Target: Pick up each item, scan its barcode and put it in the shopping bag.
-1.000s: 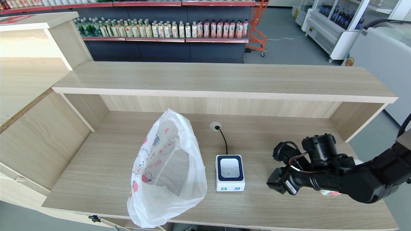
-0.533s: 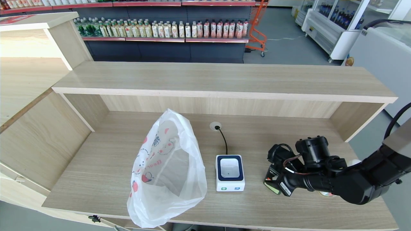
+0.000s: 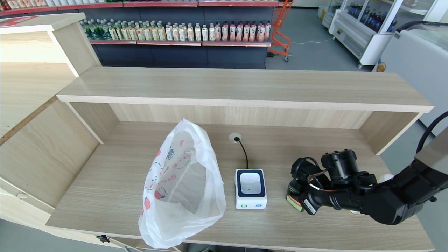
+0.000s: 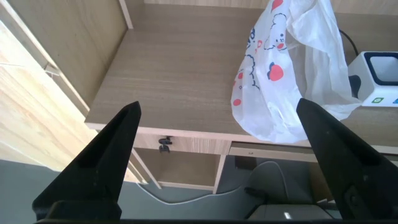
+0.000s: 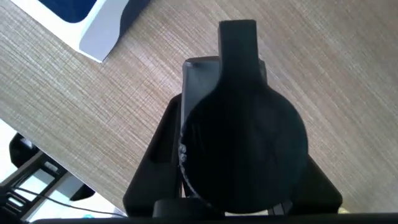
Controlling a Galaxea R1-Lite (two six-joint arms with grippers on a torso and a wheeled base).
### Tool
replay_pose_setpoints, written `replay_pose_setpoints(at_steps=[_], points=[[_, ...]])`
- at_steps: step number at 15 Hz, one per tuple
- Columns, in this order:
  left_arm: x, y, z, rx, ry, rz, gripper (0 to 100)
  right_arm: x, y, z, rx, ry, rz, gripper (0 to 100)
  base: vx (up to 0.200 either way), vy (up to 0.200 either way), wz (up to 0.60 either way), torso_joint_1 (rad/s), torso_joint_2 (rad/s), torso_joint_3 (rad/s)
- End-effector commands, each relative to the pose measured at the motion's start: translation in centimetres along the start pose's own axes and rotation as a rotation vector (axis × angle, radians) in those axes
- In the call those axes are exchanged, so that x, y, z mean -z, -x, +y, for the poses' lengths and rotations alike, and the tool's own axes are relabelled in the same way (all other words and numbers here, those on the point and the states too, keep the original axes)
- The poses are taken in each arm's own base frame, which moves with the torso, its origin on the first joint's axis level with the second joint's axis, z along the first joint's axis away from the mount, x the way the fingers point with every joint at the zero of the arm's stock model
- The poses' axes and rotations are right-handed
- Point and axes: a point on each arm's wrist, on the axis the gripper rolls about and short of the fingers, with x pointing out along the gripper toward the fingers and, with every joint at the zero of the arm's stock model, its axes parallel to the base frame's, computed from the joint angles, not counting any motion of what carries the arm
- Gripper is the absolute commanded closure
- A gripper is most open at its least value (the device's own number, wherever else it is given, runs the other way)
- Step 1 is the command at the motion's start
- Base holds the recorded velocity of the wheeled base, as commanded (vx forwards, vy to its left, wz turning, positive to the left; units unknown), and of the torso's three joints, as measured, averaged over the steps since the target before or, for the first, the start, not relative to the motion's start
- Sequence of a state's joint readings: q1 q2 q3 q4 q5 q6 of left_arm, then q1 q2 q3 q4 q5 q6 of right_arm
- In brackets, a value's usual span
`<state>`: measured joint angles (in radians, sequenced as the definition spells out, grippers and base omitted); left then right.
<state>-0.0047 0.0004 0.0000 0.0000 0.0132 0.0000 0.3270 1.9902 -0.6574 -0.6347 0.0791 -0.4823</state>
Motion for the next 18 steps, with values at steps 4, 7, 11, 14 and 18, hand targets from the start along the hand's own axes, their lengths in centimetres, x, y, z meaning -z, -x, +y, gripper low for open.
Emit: replay_pose_setpoints(at_steps=[4,7,11,14,18], points=[[0.0,0.0,0.0,-0.001,0.0,0.0,0,-0.6,9.5,-0.3,0.109,-0.226,-0.194,100,0.0,0.0,0.0,0.0,0.0,0.0],[0.0,0.0,0.0,-0.001,0.0,0.0,0,-0.7,15.1,0.1,0.182,-0.184,-0.34,100,0.0,0.0,0.0,0.0,0.0,0.0],[0.0,0.0,0.0,-0.001,0.0,0.0,0,-1.6,16.7,-1.0,0.377,0.436,-0.439,100,0.0,0.0,0.0,0.0,0.0,0.0],[0.0,0.0,0.0,-0.001,0.0,0.0,0,-1.2,15.6,-0.7,0.235,0.996,-0.578,100,0.0,0.0,0.0,0.0,0.0,0.0],[0.0,0.0,0.0,-0.001,0.0,0.0,0,-0.5,12.4,1.7,0.12,1.748,-0.875,100,0.0,0.0,0.0,0.0,0.0,0.0]])
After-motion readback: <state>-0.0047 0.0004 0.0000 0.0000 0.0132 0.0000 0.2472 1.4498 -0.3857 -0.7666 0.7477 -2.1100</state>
